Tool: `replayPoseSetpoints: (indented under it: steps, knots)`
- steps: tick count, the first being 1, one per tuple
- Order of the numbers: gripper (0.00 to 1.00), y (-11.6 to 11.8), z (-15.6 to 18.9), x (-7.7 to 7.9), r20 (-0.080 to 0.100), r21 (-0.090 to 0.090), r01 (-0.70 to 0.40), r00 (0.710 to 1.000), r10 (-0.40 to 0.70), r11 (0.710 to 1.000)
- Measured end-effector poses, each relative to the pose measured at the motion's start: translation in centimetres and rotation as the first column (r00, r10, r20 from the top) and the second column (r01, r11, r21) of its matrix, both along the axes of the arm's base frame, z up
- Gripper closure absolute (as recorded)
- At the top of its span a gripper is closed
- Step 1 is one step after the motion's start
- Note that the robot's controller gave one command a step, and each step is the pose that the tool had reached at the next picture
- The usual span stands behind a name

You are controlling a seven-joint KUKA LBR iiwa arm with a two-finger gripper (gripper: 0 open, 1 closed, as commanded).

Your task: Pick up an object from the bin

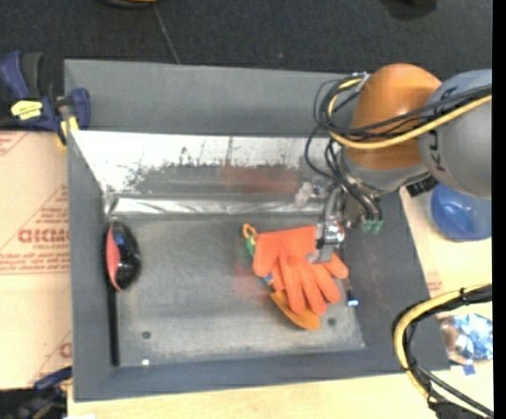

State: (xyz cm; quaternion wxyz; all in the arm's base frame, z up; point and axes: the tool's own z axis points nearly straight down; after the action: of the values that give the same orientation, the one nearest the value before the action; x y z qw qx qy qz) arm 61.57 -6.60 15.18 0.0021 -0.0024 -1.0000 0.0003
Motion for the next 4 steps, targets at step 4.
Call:
replayPoseSetpoints:
  steps: [4]
  knots:
    - [0.00,0.3,-7.7,0.8,0.010,-0.001,0.068,0.998,-0.068,0.998]
